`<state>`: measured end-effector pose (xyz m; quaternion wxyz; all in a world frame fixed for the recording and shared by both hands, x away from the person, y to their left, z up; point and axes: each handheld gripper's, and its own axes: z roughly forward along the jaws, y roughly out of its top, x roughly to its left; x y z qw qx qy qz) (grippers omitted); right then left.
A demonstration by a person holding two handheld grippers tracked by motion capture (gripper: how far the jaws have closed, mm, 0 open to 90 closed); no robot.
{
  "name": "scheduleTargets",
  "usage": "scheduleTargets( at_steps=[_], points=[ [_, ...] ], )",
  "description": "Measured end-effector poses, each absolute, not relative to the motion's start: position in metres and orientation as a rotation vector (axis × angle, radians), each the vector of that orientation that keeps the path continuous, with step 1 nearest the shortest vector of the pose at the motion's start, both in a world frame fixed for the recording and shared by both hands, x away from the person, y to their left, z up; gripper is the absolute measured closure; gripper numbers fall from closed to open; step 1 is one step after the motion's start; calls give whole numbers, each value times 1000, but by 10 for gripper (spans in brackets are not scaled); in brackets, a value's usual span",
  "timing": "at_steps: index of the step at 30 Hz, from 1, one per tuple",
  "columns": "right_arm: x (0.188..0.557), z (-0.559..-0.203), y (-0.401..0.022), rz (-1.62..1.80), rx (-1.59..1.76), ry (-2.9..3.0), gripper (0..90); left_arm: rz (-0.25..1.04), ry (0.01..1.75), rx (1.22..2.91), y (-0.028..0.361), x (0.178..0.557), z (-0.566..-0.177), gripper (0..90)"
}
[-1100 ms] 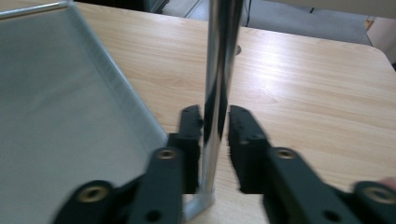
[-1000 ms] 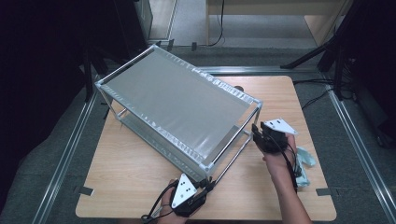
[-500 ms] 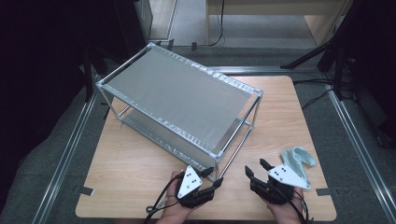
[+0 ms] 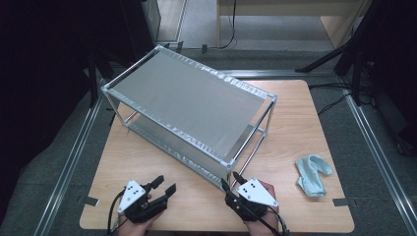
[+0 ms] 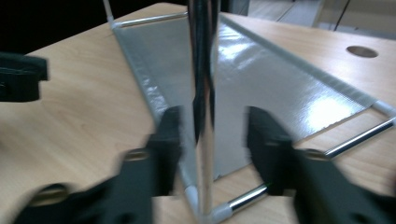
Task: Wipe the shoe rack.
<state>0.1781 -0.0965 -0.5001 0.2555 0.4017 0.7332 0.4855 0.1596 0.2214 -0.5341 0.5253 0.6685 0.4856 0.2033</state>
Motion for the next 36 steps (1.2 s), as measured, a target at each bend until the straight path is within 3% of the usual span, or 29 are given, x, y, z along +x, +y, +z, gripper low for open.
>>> scheduleTargets(
  at_steps=[6,15,21,28,30,31,32,33,36],
  points=[
    [179,-503,-108,1304,1068,1976,801,537,1245,1554,243,169,-536,442],
    [182,-502,-169,1199,1165,1888,803,636,1332,1533,258,188,-532,442],
    [186,-502,-216,1162,1321,1764,803,712,1535,1450,284,222,-524,477],
    [180,-502,-237,1139,1380,1708,802,775,1558,1453,284,255,-522,461],
    [180,-502,-239,1144,1393,1704,796,775,1519,1463,282,261,-521,514],
    [180,-502,-239,1145,1389,1709,797,763,1495,1467,281,262,-521,670],
    [180,-502,-239,1145,1389,1709,797,748,1476,1474,280,263,-521,670],
    [181,-502,-238,1144,1386,1711,802,745,1456,1476,280,263,-521,781],
    [183,-502,-237,1139,1392,1708,802,797,1421,1522,278,257,-522,804]
  ],
)
